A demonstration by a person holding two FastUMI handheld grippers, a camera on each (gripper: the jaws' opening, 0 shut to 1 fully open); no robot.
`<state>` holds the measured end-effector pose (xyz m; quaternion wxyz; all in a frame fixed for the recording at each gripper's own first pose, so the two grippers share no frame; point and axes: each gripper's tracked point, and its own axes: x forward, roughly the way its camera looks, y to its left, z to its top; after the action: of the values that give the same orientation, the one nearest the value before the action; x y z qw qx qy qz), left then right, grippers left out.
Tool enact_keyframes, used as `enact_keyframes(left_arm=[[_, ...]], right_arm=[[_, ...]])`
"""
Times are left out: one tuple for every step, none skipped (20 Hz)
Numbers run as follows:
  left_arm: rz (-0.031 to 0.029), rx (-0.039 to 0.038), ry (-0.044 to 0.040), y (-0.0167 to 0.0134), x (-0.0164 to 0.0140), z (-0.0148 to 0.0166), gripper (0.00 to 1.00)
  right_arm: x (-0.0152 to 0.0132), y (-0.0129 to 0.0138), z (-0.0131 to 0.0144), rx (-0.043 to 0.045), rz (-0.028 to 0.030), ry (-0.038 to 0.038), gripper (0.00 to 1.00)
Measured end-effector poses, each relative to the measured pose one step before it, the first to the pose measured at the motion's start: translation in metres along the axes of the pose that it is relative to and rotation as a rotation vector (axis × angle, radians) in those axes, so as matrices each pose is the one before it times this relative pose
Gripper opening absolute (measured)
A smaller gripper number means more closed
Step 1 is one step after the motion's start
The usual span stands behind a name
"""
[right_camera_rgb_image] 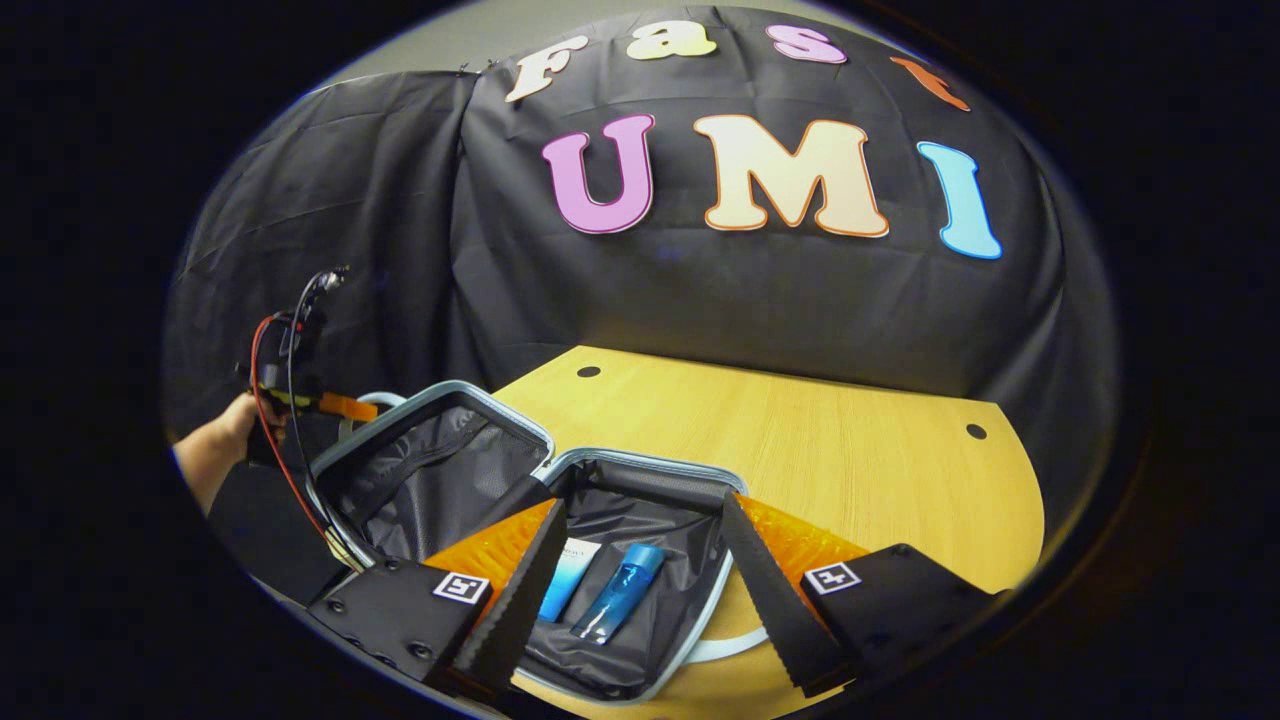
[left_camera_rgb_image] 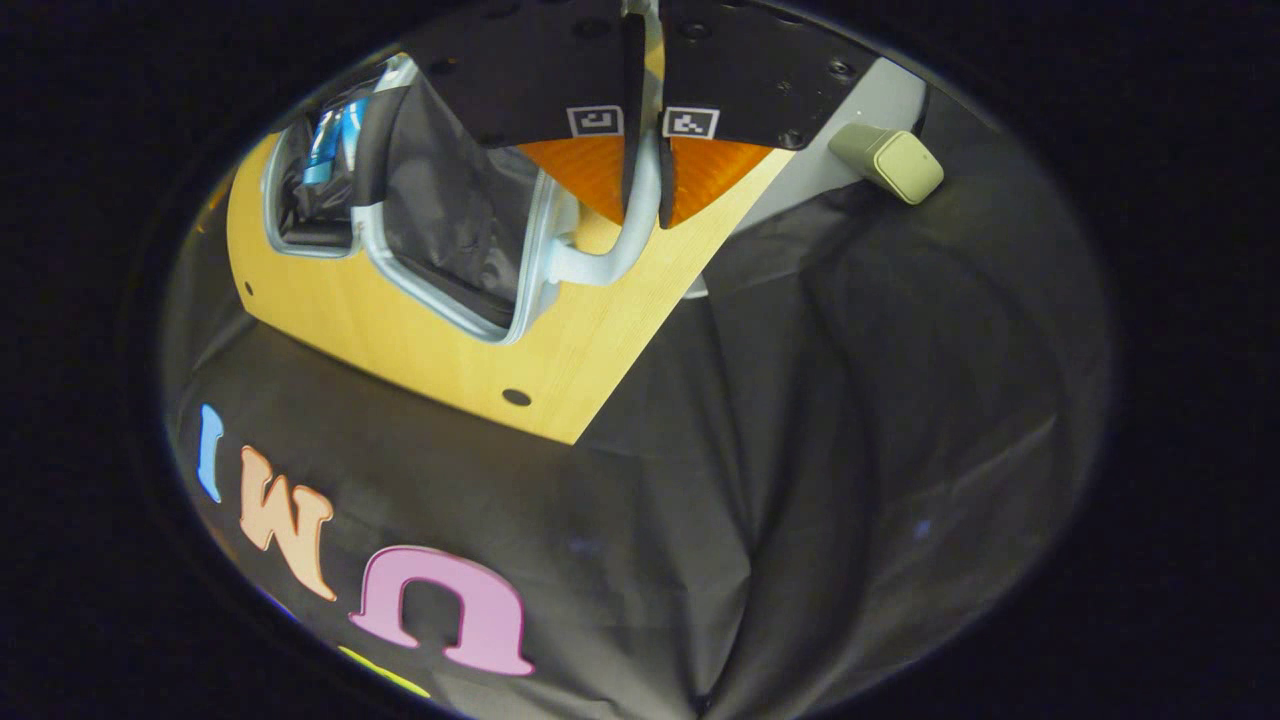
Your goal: First open the suitcase, pack the skin care products into it, and then close the suitcase.
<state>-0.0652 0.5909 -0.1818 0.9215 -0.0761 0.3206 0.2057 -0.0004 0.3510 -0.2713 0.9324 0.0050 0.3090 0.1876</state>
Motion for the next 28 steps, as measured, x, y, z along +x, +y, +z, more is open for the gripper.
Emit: enact_keyframes(left_arm=[[-0.00352,0.00933,-0.03033,-0.01120,-0.01279,0.01143,0.00],[-0.01108,0.01810,-0.02320,-0.01346,-0.01140,0.01069,0.00],[-0.00423,0.01714,-0.02885,-0.00936,-0.01305,0.01153,0.00],[-0.00965,0.02029,-0.02466,-0.01393,-0.01088,0.01118,0.00],[-0.01225,0.01583,-0.02112,-0.01463,-0.01103,0.01011,0.00],[-0.01484,0.01521,-0.01966,-0.01704,-0.00810,0.00899,0.00],[-0.01997,0.01907,-0.01951,-0.01757,-0.00753,0.00905,0.00],[-0.01329,0.01813,-0.01710,-0.01521,-0.00578,0.00574,0.00],[-0.02020,0.01966,-0.00982,-0.01587,-0.00637,0.00548,0.00],[-0.02489,0.01401,-0.01438,-0.01762,-0.00537,0.00611,0.00],[-0.02477,0.01294,-0.01264,-0.01777,-0.00367,0.00627,0.00],[-0.02177,0.00863,-0.01203,-0.01569,-0.00311,0.00526,0.00],[-0.02202,0.00757,-0.00452,-0.01618,-0.00177,0.00344,0.00],[-0.02637,0.00157,-0.00792,-0.01705,-0.00122,0.00453,0.00],[-0.03470,-0.00644,-0.00821,-0.01908,0.00040,0.00281,0.00],[-0.04240,-0.00774,-0.00371,-0.02156,-0.00055,0.00229,0.00],[-0.04386,-0.00687,-0.00380,-0.02027,0.00104,0.00084,0.00],[-0.04150,-0.00376,0.00269,-0.02056,0.00308,-0.00101,0.00],[-0.03145,-0.00186,0.01003,-0.01738,0.00211,-0.00223,0.00],[-0.02518,0.00269,0.01077,-0.01324,0.00354,-0.00452,0.00],[-0.02705,-0.00026,0.00646,-0.01658,0.00467,-0.00230,0.00],[-0.03048,-0.00349,0.01200,-0.01640,0.00674,-0.00259,0.00],[-0.02806,-0.00641,0.01246,-0.01609,0.00599,-0.00412,0.00],[-0.02543,-0.00885,0.01306,-0.01381,0.00609,-0.00606,0.00],[-0.02603,0.00344,0.01618,-0.01374,0.00583,-0.01028,0.00],[-0.01832,0.01006,0.01434,-0.01249,0.00575,-0.00925,0.00],[-0.01247,0.01448,0.01743,-0.01105,0.00726,-0.01077,0.00],[-0.01068,0.00952,0.01753,-0.00949,0.00788,-0.00935,0.01]], right_arm=[[-0.00403,-0.00417,0.00259,0.00173,0.00428,-0.01458,0.98],[-0.00380,-0.00411,0.00252,0.00325,0.00826,-0.00914,0.98],[-0.00429,-0.00399,0.00158,0.00186,0.00733,-0.00807,0.98],[-0.00312,-0.00544,0.00407,-0.00165,0.00309,-0.01009,0.98],[-0.00333,-0.00576,0.00401,-0.00106,0.00138,-0.01316,0.98],[-0.00369,-0.00518,0.00385,0.00183,0.00268,-0.01186,0.98],[-0.00378,-0.00411,0.00247,0.00363,0.00280,-0.00972,0.98],[-0.00418,-0.00434,0.00258,0.00342,0.00209,-0.00897,0.98],[-0.00354,-0.00450,0.00112,0.00142,-0.00051,-0.00596,0.98],[-0.00395,-0.00548,0.00107,0.00200,-0.00105,-0.00490,0.98],[-0.00366,-0.00387,-0.00059,0.00269,-0.00152,-0.00355,0.98],[-0.00345,-0.00491,0.00113,0.00295,-0.00302,-0.00509,0.93],[-0.00353,-0.00429,-0.00014,0.00409,-0.00111,-0.00303,0.98],[-0.00388,-0.00432,0.00030,0.00719,-0.00059,-0.00296,0.93],[-0.00327,-0.00479,-0.00105,0.00671,-0.00524,-0.00084,0.93],[-0.00364,-0.00564,0.00007,0.00602,-0.00472,-0.00193,0.93],[-0.00427,-0.00494,0.00092,0.00395,-0.00540,-0.00492,0.93],[-0.00372,-0.00572,0.00078,-0.00010,-0.00655,-0.00304,0.93],[-0.00322,-0.00740,0.00036,-0.00046,-0.00939,-0.00468,0.94],[-0.00414,-0.00588,0.00015,0.00431,-0.00678,-0.00342,0.94],[-0.00328,-0.00622,0.00134,0.00519,-0.00850,-0.00401,0.98],[-0.00362,-0.00755,0.00210,0.00510,-0.01308,-0.00561,0.98],[-0.00223,-0.00738,0.00151,0.00571,-0.01259,-0.00559,0.94],[-0.00352,-0.00678,0.00183,0.00689,-0.01197,-0.00532,0.98],[-0.00450,-0.00655,0.00056,0.00504,-0.01161,-0.00453,0.98],[-0.00383,-0.00661,0.00058,0.00208,-0.01153,-0.00072,0.98],[-0.00376,-0.00656,-0.00042,-0.00149,-0.00721,-0.00076,0.98],[-0.00434,-0.00653,0.00173,-0.00390,-0.00779,-0.00133,0.98]])
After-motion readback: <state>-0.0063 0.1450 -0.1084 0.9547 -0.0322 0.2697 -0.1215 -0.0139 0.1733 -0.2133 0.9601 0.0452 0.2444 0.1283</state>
